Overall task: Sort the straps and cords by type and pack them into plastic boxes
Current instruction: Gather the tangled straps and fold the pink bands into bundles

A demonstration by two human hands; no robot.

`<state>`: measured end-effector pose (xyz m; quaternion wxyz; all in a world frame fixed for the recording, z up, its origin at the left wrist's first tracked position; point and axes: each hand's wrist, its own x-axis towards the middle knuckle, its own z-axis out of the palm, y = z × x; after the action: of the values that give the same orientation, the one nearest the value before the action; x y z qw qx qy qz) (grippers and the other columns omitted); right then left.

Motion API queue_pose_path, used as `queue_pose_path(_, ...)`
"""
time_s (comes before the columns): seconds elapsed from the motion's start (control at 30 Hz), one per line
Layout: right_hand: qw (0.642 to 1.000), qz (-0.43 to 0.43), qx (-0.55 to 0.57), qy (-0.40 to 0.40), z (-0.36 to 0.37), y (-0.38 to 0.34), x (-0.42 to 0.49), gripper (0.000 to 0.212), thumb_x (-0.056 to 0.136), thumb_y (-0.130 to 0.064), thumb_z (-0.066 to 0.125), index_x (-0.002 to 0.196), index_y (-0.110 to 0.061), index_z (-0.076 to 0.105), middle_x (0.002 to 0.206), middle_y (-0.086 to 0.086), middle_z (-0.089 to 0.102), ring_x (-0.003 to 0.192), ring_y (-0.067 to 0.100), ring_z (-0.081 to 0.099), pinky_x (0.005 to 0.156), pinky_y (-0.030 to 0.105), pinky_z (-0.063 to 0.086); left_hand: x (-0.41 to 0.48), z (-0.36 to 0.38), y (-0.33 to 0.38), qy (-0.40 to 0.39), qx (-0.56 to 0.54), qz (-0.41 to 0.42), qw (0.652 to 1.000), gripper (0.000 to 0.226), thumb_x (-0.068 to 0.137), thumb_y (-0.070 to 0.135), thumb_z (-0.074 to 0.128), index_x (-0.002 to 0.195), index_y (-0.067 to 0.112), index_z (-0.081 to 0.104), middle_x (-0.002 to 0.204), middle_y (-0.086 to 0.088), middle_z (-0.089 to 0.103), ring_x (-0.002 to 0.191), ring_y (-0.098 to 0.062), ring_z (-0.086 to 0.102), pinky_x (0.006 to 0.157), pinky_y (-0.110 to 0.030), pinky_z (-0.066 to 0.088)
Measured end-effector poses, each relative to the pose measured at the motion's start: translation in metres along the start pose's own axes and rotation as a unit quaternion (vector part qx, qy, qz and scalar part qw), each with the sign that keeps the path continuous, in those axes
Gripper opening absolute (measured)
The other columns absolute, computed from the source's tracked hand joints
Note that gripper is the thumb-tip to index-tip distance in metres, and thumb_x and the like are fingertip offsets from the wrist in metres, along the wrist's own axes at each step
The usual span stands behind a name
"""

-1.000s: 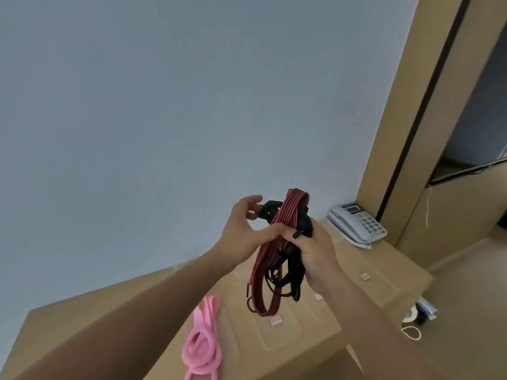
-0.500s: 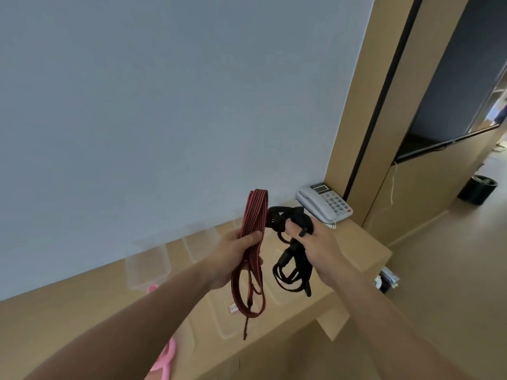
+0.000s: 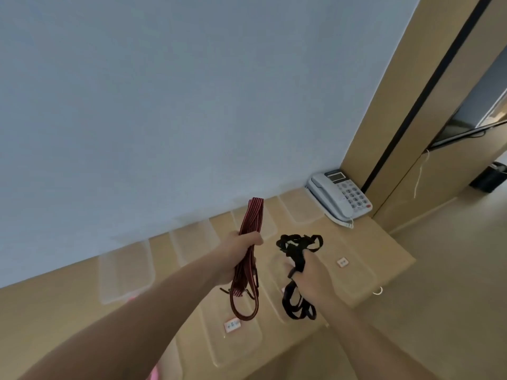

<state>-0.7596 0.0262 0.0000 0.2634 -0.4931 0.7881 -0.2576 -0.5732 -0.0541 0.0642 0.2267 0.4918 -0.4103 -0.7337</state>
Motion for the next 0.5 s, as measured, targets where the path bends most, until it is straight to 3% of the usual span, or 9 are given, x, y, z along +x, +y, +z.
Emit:
queue_pose_path(0.1, 0.995, -0.007, 0.011, -0.096, 0.021, 0.007, 0.012, 0.035, 0.074, -0.024, 0.076, 0.106, -0.027, 0.062, 0.099, -0.013, 0.065, 0.09, 0.007, 0.06, 0.073, 0.025, 0.047, 0.015, -0.005, 0.0, -0.008, 0.013, -0.026, 1.0, 0.031, 0.083, 0.015, 0.068, 0.104, 0.005, 0.048, 0.074, -0.009, 0.045, 0.056, -0.022, 0.049, 0.054, -0.035, 0.049)
queue_pose_path(0.17, 0.988, -0.003, 0.009, -0.156, 0.027, 0.012, 0.017, 0.032, 0.066, -0.017, 0.079, 0.095, -0.018, 0.066, 0.09, -0.007, 0.069, 0.084, 0.009, 0.064, 0.069, 0.023, 0.052, 0.024, -0.006, 0.0, -0.005, 0.02, -0.035, 0.999, 0.027, 0.086, 0.013, 0.067, 0.104, 0.003, 0.05, 0.074, -0.01, 0.047, 0.056, -0.022, 0.05, 0.055, -0.034, 0.05)
queue_pose_path(0.27, 0.991, 0.011, -0.004, -0.136, 0.025, 0.02, 0.024, 0.03, 0.067, -0.014, 0.076, 0.094, -0.009, 0.066, 0.086, 0.001, 0.07, 0.073, 0.009, 0.063, 0.059, 0.015, 0.048, 0.033, 0.0, 0.0, -0.015, 0.039, -0.039, 0.998, 0.022, 0.089, 0.013, 0.067, 0.1, 0.002, 0.052, 0.076, -0.011, 0.049, 0.058, -0.021, 0.051, 0.059, -0.035, 0.05)
queue_pose_path(0.37, 0.997, 0.015, -0.004, -0.075, 0.022, 0.023, 0.029, 0.024, 0.072, -0.017, 0.071, 0.095, -0.015, 0.064, 0.089, -0.001, 0.067, 0.074, 0.006, 0.061, 0.055, 0.012, 0.044, 0.042, 0.01, 0.0, -0.018, 0.041, -0.042, 0.998, 0.022, 0.089, 0.016, 0.068, 0.098, 0.002, 0.054, 0.077, -0.011, 0.052, 0.059, -0.021, 0.054, 0.062, -0.035, 0.051)
queue_pose_path(0.43, 0.993, 0.017, -0.021, -0.118, 0.02, 0.024, 0.03, 0.02, 0.079, -0.024, 0.066, 0.097, -0.018, 0.059, 0.093, -0.004, 0.062, 0.084, 0.009, 0.059, 0.062, 0.015, 0.045, 0.047, 0.019, 0.005, -0.003, 0.038, -0.045, 0.998, 0.022, 0.089, 0.019, 0.068, 0.096, 0.003, 0.056, 0.07, -0.009, 0.054, 0.056, -0.021, 0.055, 0.061, -0.035, 0.049)
queue_pose_path(0.5, 0.982, 0.028, -0.052, -0.179, 0.01, 0.023, 0.034, 0.018, 0.086, -0.03, 0.059, 0.091, -0.012, 0.059, 0.088, 0.004, 0.061, 0.085, 0.017, 0.06, 0.069, 0.027, 0.051, 0.052, 0.029, 0.013, 0.018, 0.029, -0.049, 0.998, 0.024, 0.088, 0.024, 0.066, 0.093, 0.003, 0.056, 0.068, -0.008, 0.054, 0.057, -0.023, 0.053, 0.062, -0.036, 0.047)
